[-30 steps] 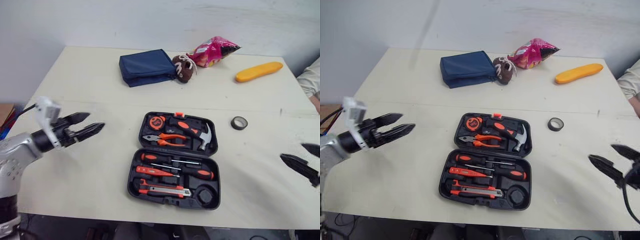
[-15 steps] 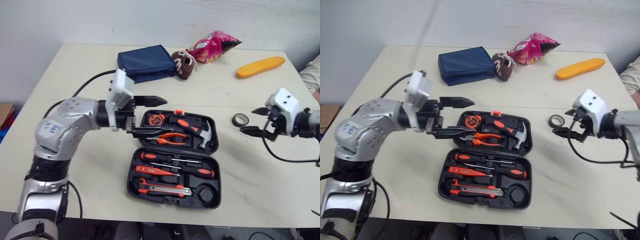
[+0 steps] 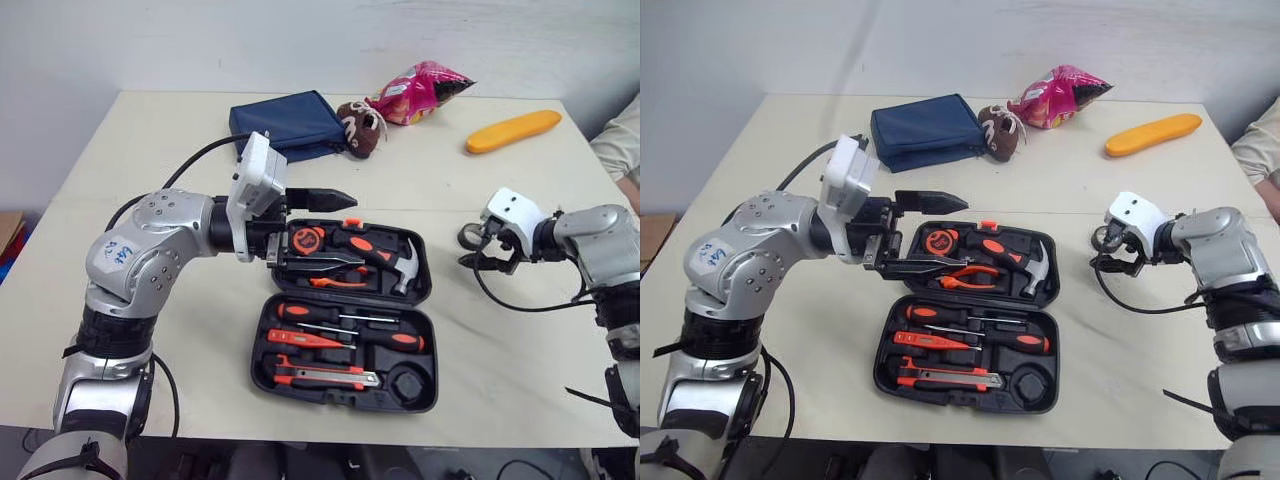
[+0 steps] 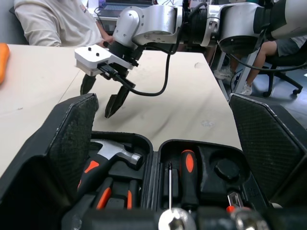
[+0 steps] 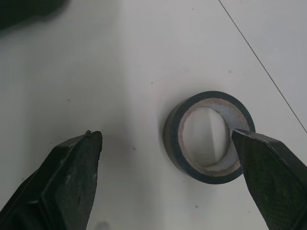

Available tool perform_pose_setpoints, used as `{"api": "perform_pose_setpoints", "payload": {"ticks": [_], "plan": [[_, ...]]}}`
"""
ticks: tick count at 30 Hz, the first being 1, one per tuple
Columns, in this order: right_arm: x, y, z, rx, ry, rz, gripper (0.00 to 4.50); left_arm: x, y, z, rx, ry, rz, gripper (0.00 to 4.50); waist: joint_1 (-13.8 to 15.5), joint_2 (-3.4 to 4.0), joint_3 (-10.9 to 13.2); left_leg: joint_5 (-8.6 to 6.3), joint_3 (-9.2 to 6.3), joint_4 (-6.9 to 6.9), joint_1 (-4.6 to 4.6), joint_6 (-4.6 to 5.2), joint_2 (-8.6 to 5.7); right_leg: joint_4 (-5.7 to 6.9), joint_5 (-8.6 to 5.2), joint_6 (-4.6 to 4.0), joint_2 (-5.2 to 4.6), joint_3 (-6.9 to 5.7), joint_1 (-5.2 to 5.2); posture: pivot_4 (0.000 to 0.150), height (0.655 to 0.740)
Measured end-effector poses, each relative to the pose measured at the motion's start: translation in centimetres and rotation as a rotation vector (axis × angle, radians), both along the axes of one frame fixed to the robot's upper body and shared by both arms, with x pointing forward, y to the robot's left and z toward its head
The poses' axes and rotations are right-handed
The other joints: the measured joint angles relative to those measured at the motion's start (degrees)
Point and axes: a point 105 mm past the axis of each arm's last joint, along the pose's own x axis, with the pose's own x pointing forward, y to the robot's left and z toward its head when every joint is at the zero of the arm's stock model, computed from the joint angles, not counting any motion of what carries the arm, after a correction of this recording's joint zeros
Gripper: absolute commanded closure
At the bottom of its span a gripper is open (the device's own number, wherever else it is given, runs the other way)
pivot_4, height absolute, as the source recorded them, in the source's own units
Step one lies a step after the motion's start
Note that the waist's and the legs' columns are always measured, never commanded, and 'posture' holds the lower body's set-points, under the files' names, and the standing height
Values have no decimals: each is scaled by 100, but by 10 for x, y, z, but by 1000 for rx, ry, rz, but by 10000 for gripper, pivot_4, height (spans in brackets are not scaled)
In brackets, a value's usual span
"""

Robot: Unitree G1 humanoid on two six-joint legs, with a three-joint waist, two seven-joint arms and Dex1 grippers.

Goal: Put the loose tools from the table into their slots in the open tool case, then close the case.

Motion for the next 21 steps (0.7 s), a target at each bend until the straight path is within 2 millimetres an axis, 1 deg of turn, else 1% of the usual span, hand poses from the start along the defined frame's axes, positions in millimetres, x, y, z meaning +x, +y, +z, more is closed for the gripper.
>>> {"api": "perform_pose_setpoints", "payload": {"ticks": [1,2,3,4,11,14,15,17,18,21], "plan": [[2,0,-2,-2,5,-5,5447,0,-1,-1,-2,0,1,0,-25,0,0,0,1,0,0,0,0,1,0,0,0,1,0,1500,7400],[3,0,-2,-4,5,-2,8679,0,-1,0,-5,-3,-1,0,-32,0,0,0,0,0,0,0,0,2,0,0,0,0,0,1500,7400],[4,1,-2,-5,3,3,12964,0,-1,0,-6,-5,-1,0,-38,0,0,0,-1,0,0,0,0,2,0,0,0,0,0,1500,7400],[6,1,-3,-8,2,3,18200,0,-1,0,-7,-9,0,0,-45,0,0,0,0,1,0,0,0,3,0,0,0,0,0,1500,7400],[14,1,-2,-27,-8,-9,18200,2,-2,0,-6,-30,11,0,-64,0,0,0,-1,8,0,0,1,13,0,0,1,1,0,1500,7400],[14,1,-3,-32,-6,-2,27483,3,-2,0,-3,-34,16,0,-61,0,0,0,0,16,0,0,1,18,0,0,-1,1,0,1500,7400],[14,2,-4,-32,-1,3,31756,3,-2,0,-3,-35,17,0,-60,0,0,0,-1,18,0,0,0,21,0,0,-1,2,1,1500,7400],[14,3,-6,-29,8,10,42416,3,-2,0,-4,-37,18,0,-60,0,0,0,-1,23,0,0,0,27,0,0,-2,2,1,1500,7400],[14,3,-6,-30,8,11,44446,3,-2,0,-5,-37,18,0,-60,0,0,0,-1,25,0,0,0,29,0,0,-1,1,1,1500,7400],[13,3,-6,-29,8,12,44446,3,-3,0,-6,-38,17,0,-60,0,0,0,-2,25,0,0,0,30,0,0,-1,1,1,1500,7400]]}}
